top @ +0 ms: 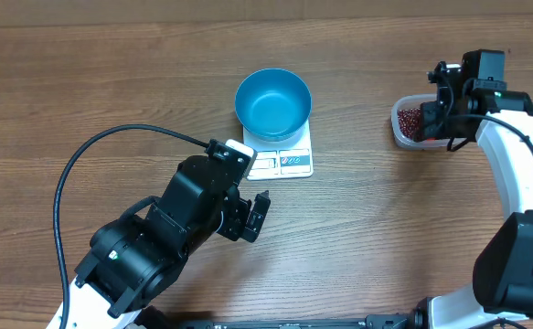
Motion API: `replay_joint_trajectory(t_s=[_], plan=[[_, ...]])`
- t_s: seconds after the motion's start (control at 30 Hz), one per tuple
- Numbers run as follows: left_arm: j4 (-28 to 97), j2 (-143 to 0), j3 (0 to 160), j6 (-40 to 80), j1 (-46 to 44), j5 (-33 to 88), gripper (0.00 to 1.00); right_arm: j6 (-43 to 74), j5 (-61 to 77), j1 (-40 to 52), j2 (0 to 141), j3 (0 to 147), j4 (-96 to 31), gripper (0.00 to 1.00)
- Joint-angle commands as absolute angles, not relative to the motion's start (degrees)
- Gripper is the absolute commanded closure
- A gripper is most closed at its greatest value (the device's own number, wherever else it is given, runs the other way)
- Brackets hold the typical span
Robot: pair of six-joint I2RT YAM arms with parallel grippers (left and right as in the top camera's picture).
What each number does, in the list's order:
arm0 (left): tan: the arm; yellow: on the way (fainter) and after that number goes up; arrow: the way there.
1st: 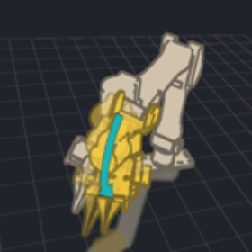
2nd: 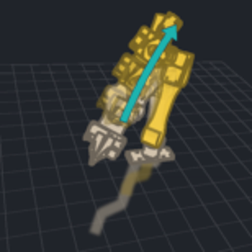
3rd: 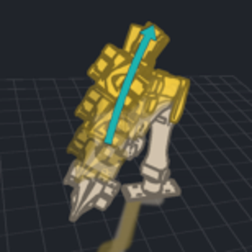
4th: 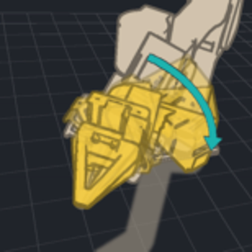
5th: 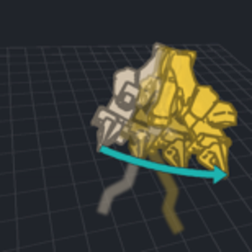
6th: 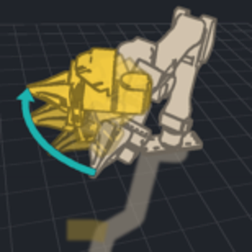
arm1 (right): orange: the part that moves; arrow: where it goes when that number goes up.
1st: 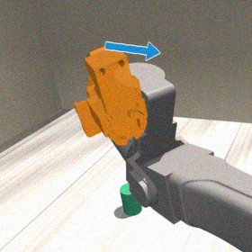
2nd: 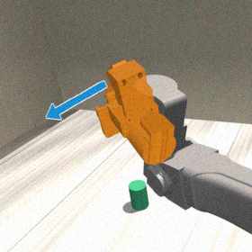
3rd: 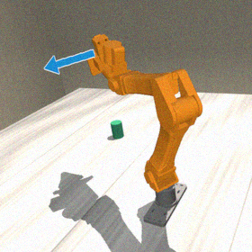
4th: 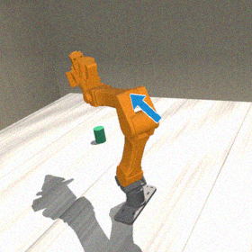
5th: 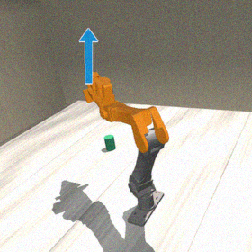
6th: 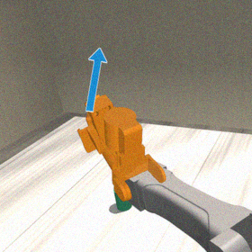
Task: Scoop item into bowl and weigh 150g on scale
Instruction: 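Lower the red scoop into the beans and drag it through with the right gripper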
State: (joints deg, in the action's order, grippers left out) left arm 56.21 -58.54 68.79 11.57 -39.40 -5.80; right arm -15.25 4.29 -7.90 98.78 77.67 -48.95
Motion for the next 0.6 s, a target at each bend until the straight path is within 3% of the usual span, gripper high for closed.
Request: replay_joint_trajectory(t_s=[0.0,0.57], plan=[[56.38,-58.83,68.66,10.72,-39.77,-6.39,0.01,-14.79,8.56,-8.69,101.16,76.82,-49.36,0.96],[56.38,-58.83,68.66,10.72,-39.77,-6.39,0.01,-14.81,22.72,-16.91,103.07,76.82,-49.36,0.96]])
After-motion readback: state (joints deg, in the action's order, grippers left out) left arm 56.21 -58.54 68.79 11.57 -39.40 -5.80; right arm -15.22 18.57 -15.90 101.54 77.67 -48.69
